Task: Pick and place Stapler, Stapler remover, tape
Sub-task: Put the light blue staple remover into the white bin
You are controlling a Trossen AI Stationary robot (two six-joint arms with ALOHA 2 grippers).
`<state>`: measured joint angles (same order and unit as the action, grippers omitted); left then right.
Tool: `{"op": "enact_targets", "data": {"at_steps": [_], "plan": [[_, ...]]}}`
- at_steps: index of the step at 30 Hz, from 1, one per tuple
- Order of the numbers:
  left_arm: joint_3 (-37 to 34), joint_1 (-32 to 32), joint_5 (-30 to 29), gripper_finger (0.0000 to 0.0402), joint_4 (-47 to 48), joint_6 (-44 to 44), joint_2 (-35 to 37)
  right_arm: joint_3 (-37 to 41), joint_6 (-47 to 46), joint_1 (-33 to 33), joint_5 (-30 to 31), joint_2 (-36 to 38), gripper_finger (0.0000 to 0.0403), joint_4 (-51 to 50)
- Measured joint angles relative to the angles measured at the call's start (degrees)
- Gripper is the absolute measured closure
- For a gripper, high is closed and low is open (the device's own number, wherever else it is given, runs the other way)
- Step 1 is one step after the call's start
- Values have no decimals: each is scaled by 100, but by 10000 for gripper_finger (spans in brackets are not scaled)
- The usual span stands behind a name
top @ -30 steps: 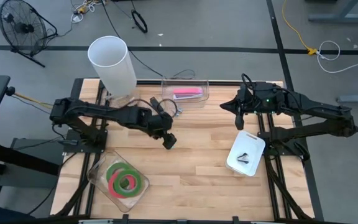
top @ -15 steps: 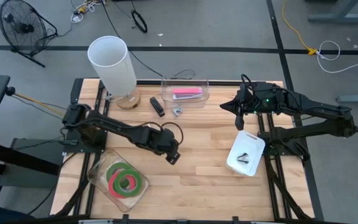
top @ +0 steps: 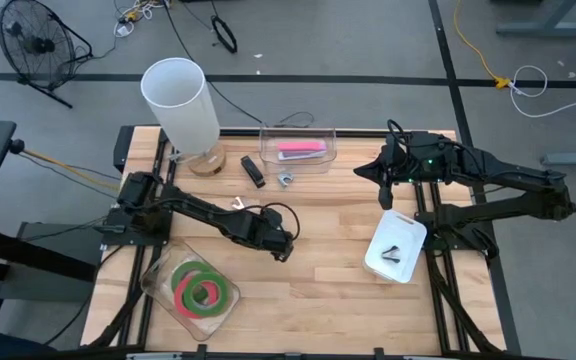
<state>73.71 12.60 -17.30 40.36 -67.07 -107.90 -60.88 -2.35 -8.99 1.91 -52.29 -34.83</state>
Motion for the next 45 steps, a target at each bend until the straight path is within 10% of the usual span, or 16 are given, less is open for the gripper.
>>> {"op": "enact_targets", "data": {"at_steps": [29, 45], "plan": [[-3, -415, 23, 114, -85, 244, -632, 0, 25, 9, 19, -3, 401, 19], [0, -415, 303, 310, -204, 396, -632, 0, 136, 9, 17, -4, 401, 55]]}}
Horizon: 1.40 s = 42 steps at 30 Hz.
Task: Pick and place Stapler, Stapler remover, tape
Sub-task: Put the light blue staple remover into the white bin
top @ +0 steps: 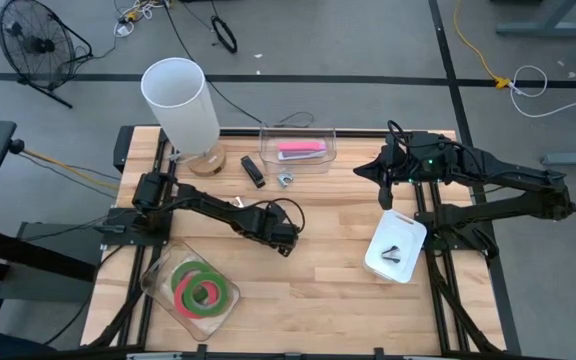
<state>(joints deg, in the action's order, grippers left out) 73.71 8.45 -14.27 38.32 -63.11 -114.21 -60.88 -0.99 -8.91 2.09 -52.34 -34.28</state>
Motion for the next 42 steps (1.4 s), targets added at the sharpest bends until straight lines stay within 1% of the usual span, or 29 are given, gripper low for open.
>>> {"op": "enact_targets", "data": {"at_steps": [3, 6, 16, 19, 23, 28, 32, 38, 42], "plan": [[0, 0, 16, 341, -6, 24, 0, 0, 2, 0, 0, 0, 401, 1], [0, 0, 71, 365, -50, 248, 0, 0, 6, 0, 0, 0, 401, 0], [16, -4, 160, 366, -47, 427, 31, 0, 17, 0, 0, 0, 401, 0], [191, -4, 214, 366, 135, 740, 93, 0, 17, 2, 0, 0, 401, 5], [551, 2, 176, 366, 178, 1356, 279, 0, 15, 2, 0, 4, 401, 56], [1143, -13, -151, 366, 443, 2066, 445, 0, 13, 2, -4, 4, 401, 107], [1844, -63, -324, 366, 883, 2762, 448, 0, 47, 2, -14, 4, 401, 141], [2942, -242, -552, 366, 1102, 3824, 448, 0, 39, 2, -61, 4, 400, 205], [3569, -427, -546, 366, 1094, 4450, 450, 0, 36, 2, -180, 10, 386, 344]]}}
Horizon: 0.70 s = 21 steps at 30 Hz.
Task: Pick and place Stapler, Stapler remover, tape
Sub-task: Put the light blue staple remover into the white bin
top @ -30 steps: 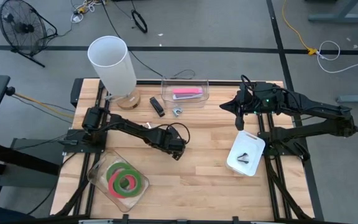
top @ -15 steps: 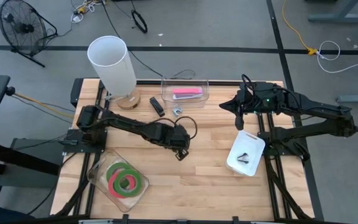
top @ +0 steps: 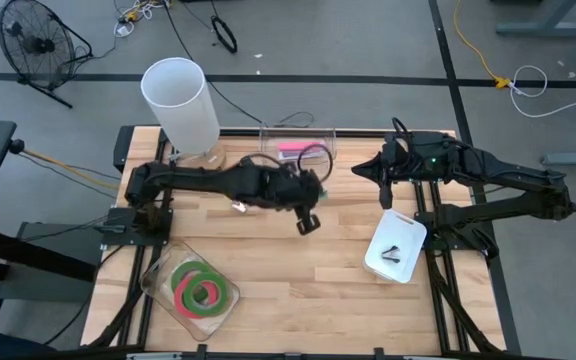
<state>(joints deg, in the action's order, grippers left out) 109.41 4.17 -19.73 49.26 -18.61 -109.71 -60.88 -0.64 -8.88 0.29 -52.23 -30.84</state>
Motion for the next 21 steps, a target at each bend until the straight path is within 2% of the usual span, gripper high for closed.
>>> {"op": "enact_targets", "data": {"at_steps": [5, 10, 14, 18, 21], "plan": [[664, -234, 362, 366, 32, 639, 0, 0, -261, 0, -94, 3, 350, 161], [1039, -407, 873, 366, 35, 1072, 0, 0, -497, -2, -580, 5, 299, 165], [1104, -503, 1246, 366, 41, 1185, 0, 0, -512, 0, -893, 5, 256, 167], [1104, -567, 1746, 363, 38, 1246, 0, 0, -580, -1, -889, 5, 221, 168], [1104, -569, 1790, 364, 37, 1314, 0, 0, -643, -2, -893, -13, 200, 174]]}}
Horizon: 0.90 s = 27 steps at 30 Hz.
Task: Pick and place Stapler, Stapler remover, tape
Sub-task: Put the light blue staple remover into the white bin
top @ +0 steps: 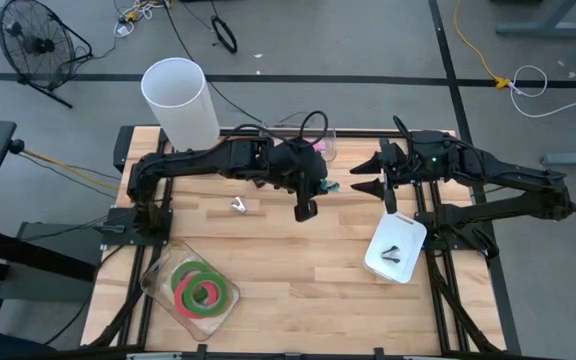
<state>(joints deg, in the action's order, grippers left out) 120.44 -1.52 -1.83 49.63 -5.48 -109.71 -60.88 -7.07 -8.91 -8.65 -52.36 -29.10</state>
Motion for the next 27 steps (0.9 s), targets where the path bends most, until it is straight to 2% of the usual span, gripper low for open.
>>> {"op": "enact_targets", "data": {"at_steps": [12, 16, 27], "plan": [[0, -124, 166, 363, -172, 133, 0, -4, -151, 0, -154, -443, 132, 476], [0, -131, 183, 365, -174, 135, 0, -4, -152, 0, -412, -572, 114, 728], [0, -131, 373, 363, -169, 168, 0, -4, -130, 1, -433, -728, 110, 1031]]}}
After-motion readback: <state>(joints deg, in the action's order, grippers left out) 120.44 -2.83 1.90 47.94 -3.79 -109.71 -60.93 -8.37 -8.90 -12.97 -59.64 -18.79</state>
